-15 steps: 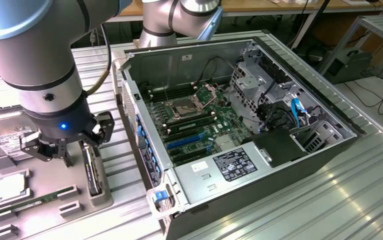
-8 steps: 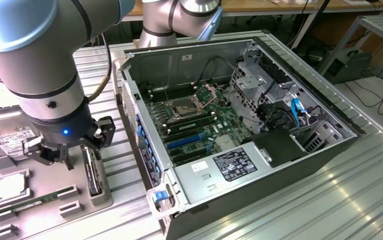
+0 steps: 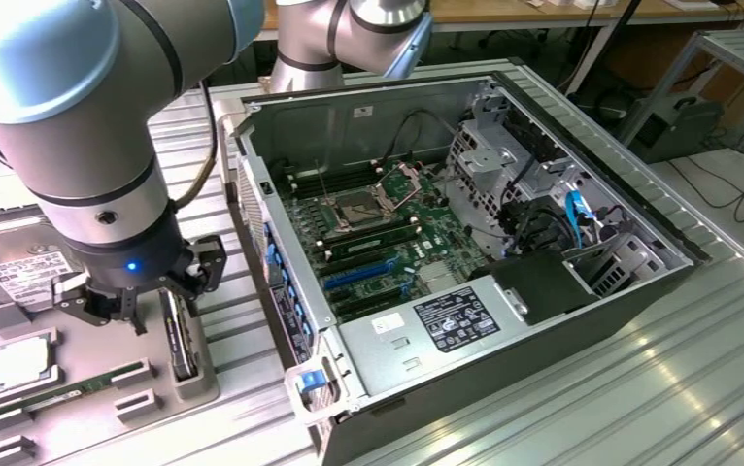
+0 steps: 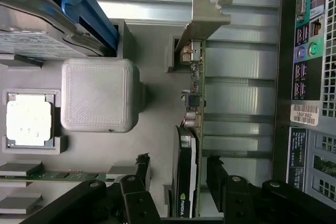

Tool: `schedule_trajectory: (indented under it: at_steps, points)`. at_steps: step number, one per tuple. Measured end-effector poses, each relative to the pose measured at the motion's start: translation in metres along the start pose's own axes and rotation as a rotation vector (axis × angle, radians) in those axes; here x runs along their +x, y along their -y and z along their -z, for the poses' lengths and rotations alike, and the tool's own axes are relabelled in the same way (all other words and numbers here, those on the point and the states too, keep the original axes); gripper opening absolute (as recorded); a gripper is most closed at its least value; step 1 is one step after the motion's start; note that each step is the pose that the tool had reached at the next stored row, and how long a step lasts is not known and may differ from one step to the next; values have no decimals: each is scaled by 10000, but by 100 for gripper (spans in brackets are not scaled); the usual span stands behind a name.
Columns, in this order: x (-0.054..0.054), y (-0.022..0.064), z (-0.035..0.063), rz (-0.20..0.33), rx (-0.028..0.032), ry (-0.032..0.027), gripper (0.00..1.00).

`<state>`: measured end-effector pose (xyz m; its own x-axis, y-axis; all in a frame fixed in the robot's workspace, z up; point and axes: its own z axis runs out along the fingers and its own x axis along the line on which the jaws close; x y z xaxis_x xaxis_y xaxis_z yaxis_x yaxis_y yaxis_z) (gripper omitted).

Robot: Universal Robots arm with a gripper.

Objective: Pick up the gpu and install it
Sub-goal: 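Pick up the gpu and move the gpu toward the slot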

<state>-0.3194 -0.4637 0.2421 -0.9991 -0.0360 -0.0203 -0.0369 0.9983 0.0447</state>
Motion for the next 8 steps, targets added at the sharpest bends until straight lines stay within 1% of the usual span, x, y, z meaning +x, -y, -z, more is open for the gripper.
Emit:
schedule_trajectory:
  at_steps: [8]
  points:
    - [-20, 6, -111, -115, 2, 6, 56]
